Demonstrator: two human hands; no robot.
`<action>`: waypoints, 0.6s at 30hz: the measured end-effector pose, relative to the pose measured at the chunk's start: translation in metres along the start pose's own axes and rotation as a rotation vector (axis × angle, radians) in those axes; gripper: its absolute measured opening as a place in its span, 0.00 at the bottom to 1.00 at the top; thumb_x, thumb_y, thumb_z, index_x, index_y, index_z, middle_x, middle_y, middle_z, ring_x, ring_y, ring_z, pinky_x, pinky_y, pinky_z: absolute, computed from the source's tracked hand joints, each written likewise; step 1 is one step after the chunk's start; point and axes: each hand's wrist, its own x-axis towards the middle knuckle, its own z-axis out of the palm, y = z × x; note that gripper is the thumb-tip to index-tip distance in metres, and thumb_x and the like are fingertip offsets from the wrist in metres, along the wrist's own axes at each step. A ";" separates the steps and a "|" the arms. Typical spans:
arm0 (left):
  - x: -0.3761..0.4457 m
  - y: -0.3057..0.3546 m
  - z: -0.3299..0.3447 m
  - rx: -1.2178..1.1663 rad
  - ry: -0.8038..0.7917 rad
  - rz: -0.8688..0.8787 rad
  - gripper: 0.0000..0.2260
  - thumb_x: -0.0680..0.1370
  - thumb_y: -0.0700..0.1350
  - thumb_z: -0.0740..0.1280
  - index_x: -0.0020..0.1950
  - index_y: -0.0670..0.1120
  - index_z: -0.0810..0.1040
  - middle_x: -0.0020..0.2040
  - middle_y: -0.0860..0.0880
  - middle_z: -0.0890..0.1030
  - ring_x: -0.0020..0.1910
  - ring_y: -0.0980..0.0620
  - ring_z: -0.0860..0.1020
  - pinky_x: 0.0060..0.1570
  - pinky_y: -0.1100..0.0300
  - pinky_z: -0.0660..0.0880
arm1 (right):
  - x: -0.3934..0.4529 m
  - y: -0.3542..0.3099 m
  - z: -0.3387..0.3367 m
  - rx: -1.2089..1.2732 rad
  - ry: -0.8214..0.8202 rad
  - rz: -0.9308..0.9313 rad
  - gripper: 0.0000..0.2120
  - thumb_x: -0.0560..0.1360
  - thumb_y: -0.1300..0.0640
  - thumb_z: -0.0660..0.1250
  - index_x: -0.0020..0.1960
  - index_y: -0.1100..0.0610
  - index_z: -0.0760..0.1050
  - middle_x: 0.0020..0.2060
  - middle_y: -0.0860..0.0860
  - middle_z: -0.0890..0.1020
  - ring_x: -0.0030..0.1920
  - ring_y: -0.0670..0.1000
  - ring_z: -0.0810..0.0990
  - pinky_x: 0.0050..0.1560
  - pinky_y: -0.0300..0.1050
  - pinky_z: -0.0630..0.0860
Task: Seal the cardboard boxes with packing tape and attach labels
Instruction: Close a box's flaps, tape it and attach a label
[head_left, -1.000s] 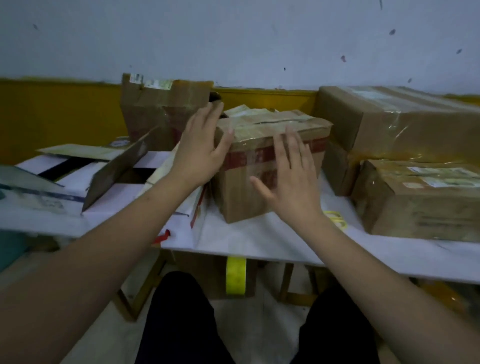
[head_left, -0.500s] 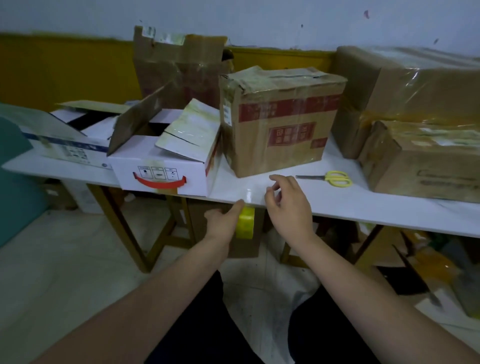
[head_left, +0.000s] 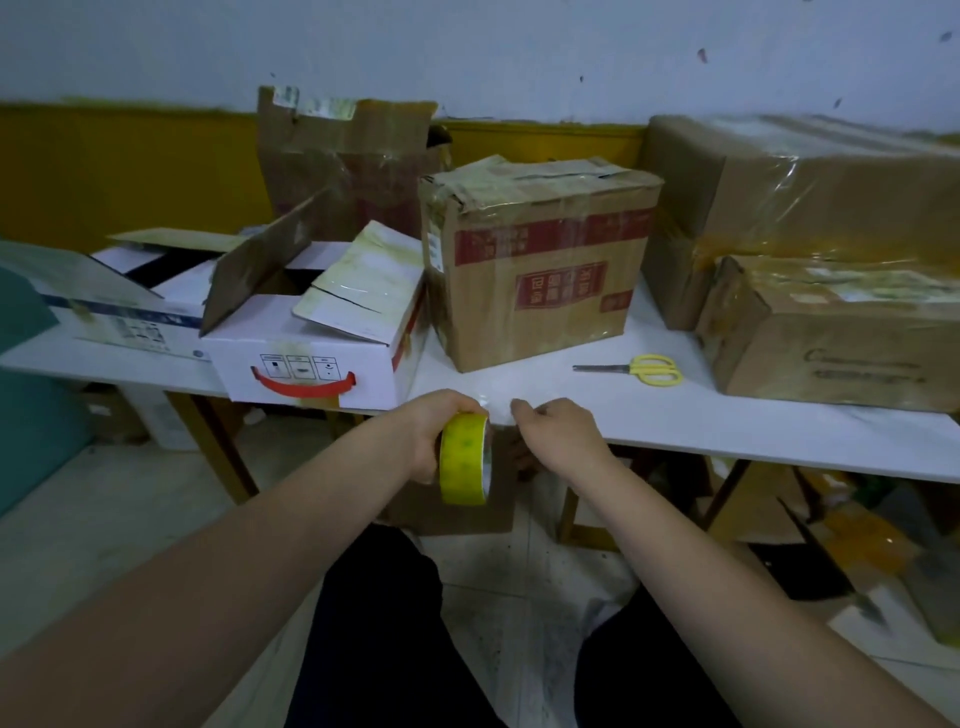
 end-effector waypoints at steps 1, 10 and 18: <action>0.000 0.001 0.003 0.041 -0.007 -0.002 0.08 0.77 0.45 0.68 0.41 0.42 0.79 0.32 0.43 0.81 0.36 0.45 0.78 0.43 0.54 0.77 | 0.002 -0.004 -0.001 0.061 -0.084 0.062 0.25 0.80 0.40 0.58 0.38 0.60 0.75 0.36 0.55 0.79 0.45 0.58 0.81 0.50 0.52 0.78; -0.021 0.000 0.032 0.269 -0.014 0.371 0.09 0.80 0.45 0.65 0.57 0.44 0.81 0.37 0.46 0.86 0.34 0.54 0.84 0.41 0.60 0.78 | -0.003 -0.022 -0.018 0.695 -0.196 0.201 0.11 0.78 0.51 0.69 0.43 0.58 0.81 0.33 0.54 0.83 0.31 0.51 0.78 0.33 0.39 0.76; -0.049 0.039 0.068 0.256 -0.019 0.641 0.11 0.80 0.55 0.68 0.58 0.50 0.77 0.51 0.47 0.83 0.48 0.51 0.82 0.49 0.55 0.79 | 0.013 -0.027 -0.085 0.725 0.156 -0.309 0.09 0.82 0.53 0.64 0.51 0.51 0.84 0.47 0.46 0.86 0.51 0.44 0.84 0.52 0.38 0.79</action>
